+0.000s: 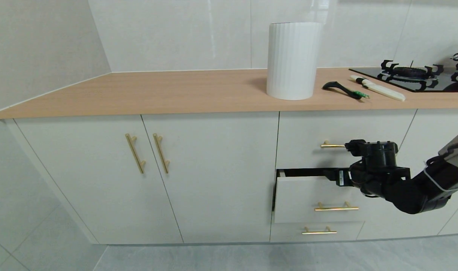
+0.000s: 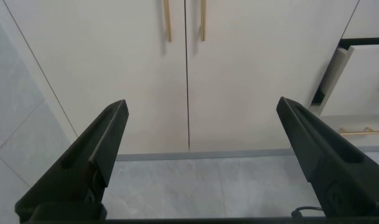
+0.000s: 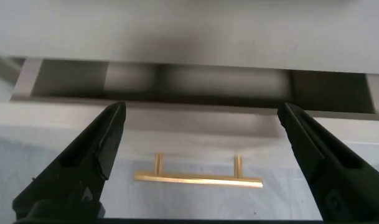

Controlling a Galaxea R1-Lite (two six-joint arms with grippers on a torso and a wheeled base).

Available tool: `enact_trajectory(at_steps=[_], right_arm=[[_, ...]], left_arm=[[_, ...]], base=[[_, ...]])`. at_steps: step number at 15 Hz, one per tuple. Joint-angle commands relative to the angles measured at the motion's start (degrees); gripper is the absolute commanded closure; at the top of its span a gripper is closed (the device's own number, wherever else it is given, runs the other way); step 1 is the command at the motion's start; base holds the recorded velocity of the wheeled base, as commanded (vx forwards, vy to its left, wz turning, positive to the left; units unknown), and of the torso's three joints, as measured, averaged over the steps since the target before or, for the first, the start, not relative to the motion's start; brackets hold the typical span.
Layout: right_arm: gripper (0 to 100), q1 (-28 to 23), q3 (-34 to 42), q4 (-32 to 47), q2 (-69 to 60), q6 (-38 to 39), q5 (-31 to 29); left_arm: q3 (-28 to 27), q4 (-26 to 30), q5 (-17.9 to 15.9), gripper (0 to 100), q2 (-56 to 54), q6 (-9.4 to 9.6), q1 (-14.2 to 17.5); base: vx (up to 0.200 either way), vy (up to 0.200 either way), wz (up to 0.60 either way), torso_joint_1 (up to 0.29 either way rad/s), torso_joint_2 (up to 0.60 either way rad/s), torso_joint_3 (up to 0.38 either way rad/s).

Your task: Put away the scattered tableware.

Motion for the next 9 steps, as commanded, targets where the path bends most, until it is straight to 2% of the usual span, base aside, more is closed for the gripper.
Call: enact_trajectory(at_steps=[1, 3, 9], right_arm=[[0, 0.6, -0.7, -2.3, 3.5, 0.2, -1.4], [0, 0.6, -1.5, -3.6, 4.8, 0.2, -3.8], [0, 0.6, -0.5, -3.3, 5.0, 0.1, -3.8]], left_arm=[[0.0, 0.0, 0.0, 0, 0.1, 0.00, 0.0], [0.0, 0.0, 0.0, 0, 0.1, 0.00, 0.0], [0.0, 0.0, 0.0, 0, 0.1, 0.00, 0.0]], base=[[0.000, 0.000, 0.00, 0.000, 0.00, 0.000], [0.000, 0.000, 0.00, 0.000, 0.00, 0.000], [0.000, 0.000, 0.00, 0.000, 0.00, 0.000]])
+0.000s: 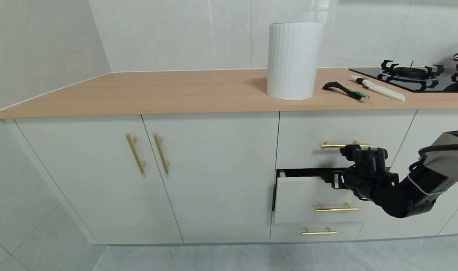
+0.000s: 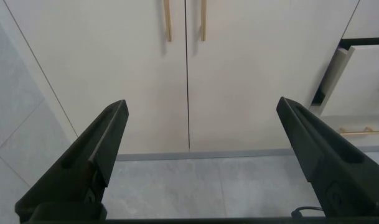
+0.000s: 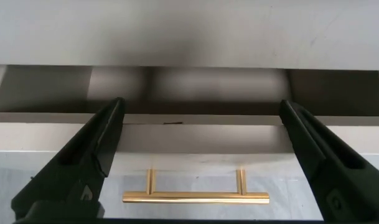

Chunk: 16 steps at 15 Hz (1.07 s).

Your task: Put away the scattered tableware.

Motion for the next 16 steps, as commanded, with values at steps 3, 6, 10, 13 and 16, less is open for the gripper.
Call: enact_trajectory(at_steps=[3, 6, 10, 13, 16], right_arm=[[0, 0.0, 0.7, 4.7, -2.7, -0.1, 0.3], [0, 0.0, 2.3, 8.8, -6.0, 0.0, 0.6], [0, 1.9, 6.4, 12.7, -11.0, 0.1, 0.6], [0, 2.1, 11.9, 14.1, -16.0, 0.8, 0.6], [0, 2.1, 18.9, 15.6, -23.8, 0.8, 0.6]], left_arm=[[0.0, 0.0, 0.0, 0, 0.1, 0.00, 0.0], [0.0, 0.0, 0.0, 0, 0.1, 0.00, 0.0], [0.0, 0.0, 0.0, 0, 0.1, 0.00, 0.0], [0.0, 0.0, 0.0, 0, 0.1, 0.00, 0.0], [0.0, 0.0, 0.0, 0, 0.1, 0.00, 0.0]], base=[[0.000, 0.000, 0.00, 0.000, 0.00, 0.000], [0.000, 0.000, 0.00, 0.000, 0.00, 0.000], [0.000, 0.000, 0.00, 0.000, 0.00, 0.000], [0.000, 0.000, 0.00, 0.000, 0.00, 0.000], [0.000, 0.000, 0.00, 0.000, 0.00, 0.000]])
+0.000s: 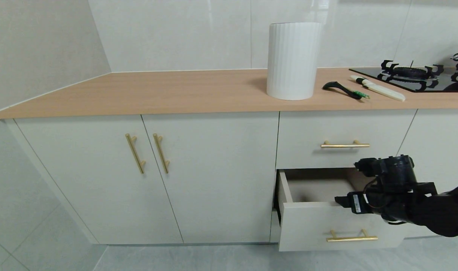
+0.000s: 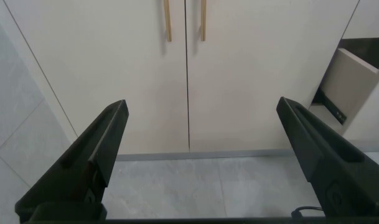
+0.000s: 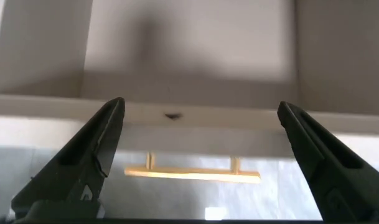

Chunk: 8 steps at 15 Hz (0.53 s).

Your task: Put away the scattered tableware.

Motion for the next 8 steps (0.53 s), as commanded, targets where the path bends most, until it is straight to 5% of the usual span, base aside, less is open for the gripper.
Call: enact_trajectory(at_steps=[1, 8], right_arm=[[0, 0.7, 5.3, 2.4, -8.7, 0.1, 0.0], [0, 6.1, 10.0, 16.2, -20.2, 1.4, -0.1]], left_arm=[[0.0, 0.0, 0.0, 0, 0.0, 0.00, 0.0], [0.0, 0.0, 0.0, 0, 0.0, 0.00, 0.0]], base=[[0.000, 0.000, 0.00, 0.000, 0.00, 0.000], [0.000, 0.000, 0.00, 0.000, 0.00, 0.000]])
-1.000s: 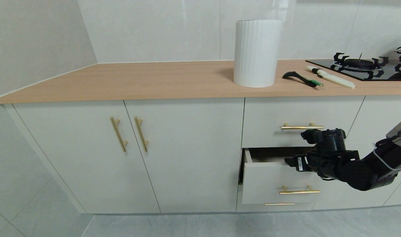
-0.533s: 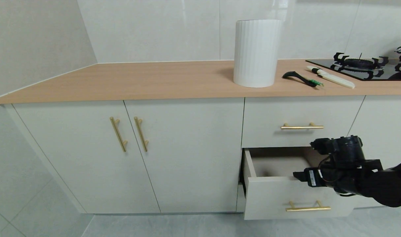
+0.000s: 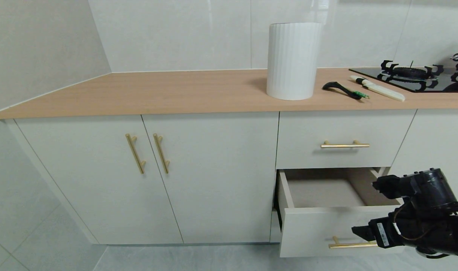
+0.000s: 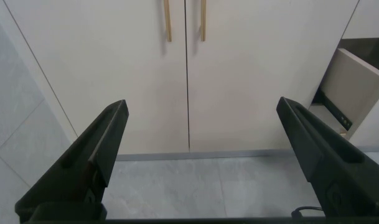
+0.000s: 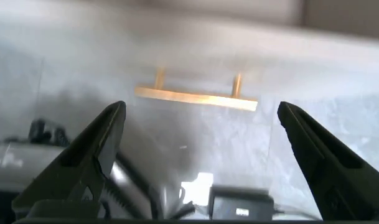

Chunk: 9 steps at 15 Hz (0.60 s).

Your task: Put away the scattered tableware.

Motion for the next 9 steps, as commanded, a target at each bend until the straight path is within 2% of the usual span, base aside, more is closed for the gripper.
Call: enact_trajectory(at_steps=[1, 3, 6, 9], right_arm=[[0, 2.2, 1.4, 1.3, -5.1, 1.5, -0.1], [0, 2.7, -1.5, 1.0, -7.4, 3.4, 0.1], [0, 2.2, -7.5, 1.0, -1.1, 3.4, 0.0], [0, 1.6, -18.0, 0.8, 13.8, 3.6, 0.0]], left_arm=[[0.0, 0.0, 0.0, 0, 0.0, 0.02, 0.0], [0.0, 0.0, 0.0, 0, 0.0, 0.02, 0.0], [0.0, 0.0, 0.0, 0, 0.0, 0.02, 0.0], [0.0, 0.0, 0.0, 0, 0.0, 0.02, 0.0]], base=[[0.000, 0.000, 0.00, 0.000, 0.00, 0.000], [0.000, 0.000, 0.00, 0.000, 0.00, 0.000], [0.000, 0.000, 0.00, 0.000, 0.00, 0.000], [0.000, 0.000, 0.00, 0.000, 0.00, 0.000]])
